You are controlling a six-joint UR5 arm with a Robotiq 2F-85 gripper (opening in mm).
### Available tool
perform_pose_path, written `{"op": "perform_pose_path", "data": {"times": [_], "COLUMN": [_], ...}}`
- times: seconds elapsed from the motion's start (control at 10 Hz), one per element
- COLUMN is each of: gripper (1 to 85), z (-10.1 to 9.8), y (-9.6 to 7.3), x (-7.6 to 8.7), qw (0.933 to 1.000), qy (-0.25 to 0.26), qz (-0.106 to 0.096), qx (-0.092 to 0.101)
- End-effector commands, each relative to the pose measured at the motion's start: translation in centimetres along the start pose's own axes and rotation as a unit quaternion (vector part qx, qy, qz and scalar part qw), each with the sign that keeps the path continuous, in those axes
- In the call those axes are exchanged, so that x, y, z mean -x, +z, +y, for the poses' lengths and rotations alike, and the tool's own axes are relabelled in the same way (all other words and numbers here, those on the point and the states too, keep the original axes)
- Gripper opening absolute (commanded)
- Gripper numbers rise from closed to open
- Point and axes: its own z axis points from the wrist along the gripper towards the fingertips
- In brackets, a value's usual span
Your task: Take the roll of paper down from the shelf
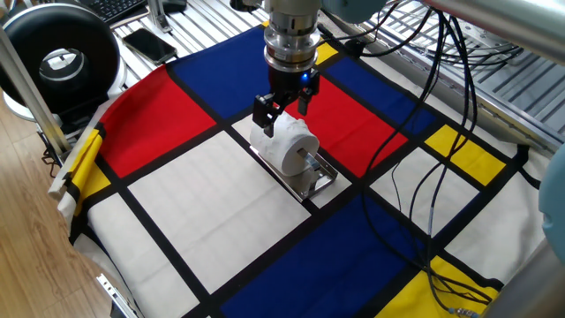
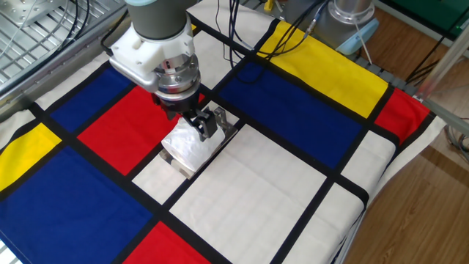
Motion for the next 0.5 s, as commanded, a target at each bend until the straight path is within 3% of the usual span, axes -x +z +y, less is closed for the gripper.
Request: {"op": "perform_pose_path", "data": {"times": [0.0,0.4], "gripper": [85.0,85.0], "z": [-0.13,0.69], "y": [-0.14,0.3], "x": [-0.38,-0.04], "qw": [1.0,0.9995], "qy": [0.003,0.029], "qz": [0.009,0.006], "qx": [0.0,0.0]}}
